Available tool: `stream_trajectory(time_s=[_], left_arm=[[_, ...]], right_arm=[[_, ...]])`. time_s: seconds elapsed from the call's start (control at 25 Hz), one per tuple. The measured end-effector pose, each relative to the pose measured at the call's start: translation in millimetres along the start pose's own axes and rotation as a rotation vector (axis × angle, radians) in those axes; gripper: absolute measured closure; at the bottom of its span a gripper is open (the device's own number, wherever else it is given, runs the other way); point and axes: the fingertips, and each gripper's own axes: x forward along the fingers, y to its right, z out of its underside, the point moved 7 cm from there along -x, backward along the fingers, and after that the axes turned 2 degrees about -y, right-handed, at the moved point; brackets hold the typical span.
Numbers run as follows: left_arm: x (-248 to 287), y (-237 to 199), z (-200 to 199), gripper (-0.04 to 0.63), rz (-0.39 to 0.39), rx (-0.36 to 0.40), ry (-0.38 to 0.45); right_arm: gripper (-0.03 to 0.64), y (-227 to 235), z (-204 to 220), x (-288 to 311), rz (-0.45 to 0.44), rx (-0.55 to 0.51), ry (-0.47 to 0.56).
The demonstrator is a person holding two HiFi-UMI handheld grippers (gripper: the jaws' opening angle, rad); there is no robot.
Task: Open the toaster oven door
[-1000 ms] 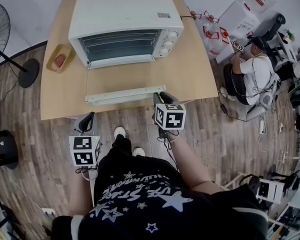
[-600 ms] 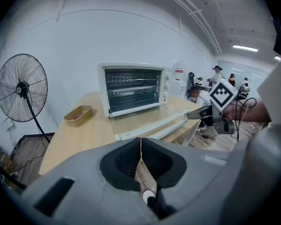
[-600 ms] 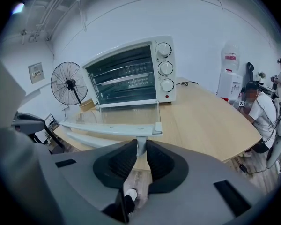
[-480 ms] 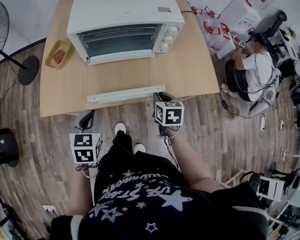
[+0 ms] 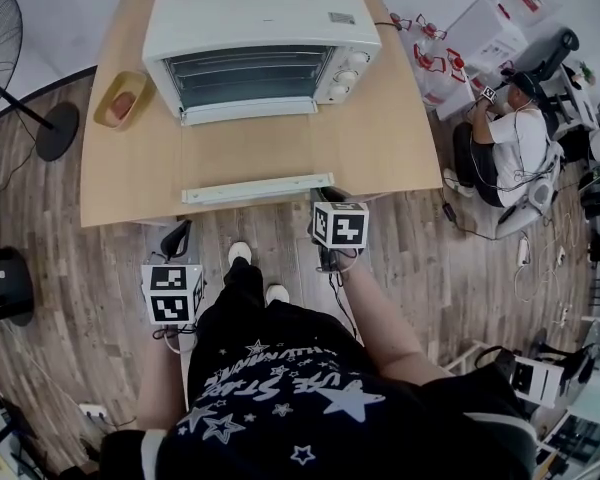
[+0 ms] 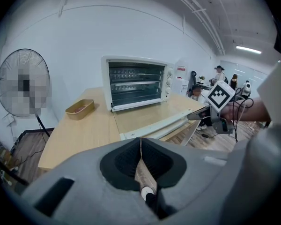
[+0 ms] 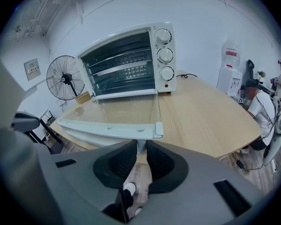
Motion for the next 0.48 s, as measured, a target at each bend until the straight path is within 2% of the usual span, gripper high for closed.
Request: stream_trajectory(time_s=[0.48], left_arm=[[-5.3, -0.9, 0.0, 0.574, -0.023, -0.005, 0.012]], right_arm=[[0.549, 3.2, 6.6, 7.1, 0.016, 0.003, -0.016]])
